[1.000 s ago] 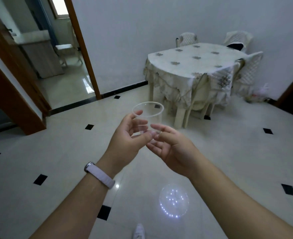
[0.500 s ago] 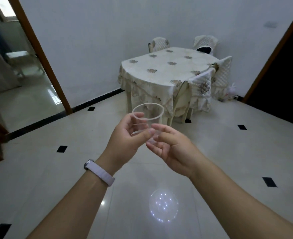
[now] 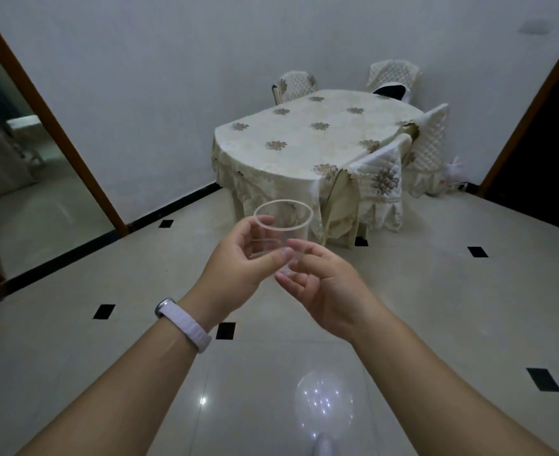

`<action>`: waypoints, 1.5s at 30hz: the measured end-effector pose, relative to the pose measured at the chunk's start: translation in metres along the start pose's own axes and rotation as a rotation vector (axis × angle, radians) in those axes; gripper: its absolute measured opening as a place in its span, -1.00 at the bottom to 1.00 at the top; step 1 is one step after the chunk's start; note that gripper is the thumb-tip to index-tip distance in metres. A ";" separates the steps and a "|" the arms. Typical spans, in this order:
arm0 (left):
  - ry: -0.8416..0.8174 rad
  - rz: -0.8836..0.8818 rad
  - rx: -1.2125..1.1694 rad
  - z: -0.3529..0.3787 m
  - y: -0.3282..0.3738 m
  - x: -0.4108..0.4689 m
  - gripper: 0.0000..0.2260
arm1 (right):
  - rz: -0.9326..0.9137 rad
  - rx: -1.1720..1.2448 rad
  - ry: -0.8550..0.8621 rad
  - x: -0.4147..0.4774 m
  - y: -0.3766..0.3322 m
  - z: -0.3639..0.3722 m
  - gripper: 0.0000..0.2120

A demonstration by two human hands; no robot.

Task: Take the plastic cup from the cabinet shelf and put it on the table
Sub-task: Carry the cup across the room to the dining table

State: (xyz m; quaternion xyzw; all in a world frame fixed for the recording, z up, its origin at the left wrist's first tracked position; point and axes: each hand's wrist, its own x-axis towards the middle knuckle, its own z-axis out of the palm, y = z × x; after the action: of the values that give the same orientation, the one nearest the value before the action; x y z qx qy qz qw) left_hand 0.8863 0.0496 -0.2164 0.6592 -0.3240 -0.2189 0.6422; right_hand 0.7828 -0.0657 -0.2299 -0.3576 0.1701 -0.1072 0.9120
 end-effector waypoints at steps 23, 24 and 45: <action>-0.038 0.001 -0.051 0.006 -0.054 0.270 -0.56 | -0.046 -0.026 0.092 0.231 -0.121 -0.057 -0.64; -0.039 -0.002 -0.063 0.000 -0.061 0.285 -0.55 | -0.047 -0.033 0.107 0.247 -0.122 -0.056 -0.65; -0.153 -0.058 -0.121 -0.108 -0.119 0.531 -0.59 | -0.079 -0.157 0.272 0.497 -0.166 -0.015 -0.68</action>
State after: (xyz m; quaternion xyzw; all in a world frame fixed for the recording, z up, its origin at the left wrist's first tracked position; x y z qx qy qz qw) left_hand 1.3486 -0.2548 -0.2575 0.6098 -0.3392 -0.3062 0.6476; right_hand 1.2217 -0.3520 -0.2418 -0.4164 0.2859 -0.1768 0.8448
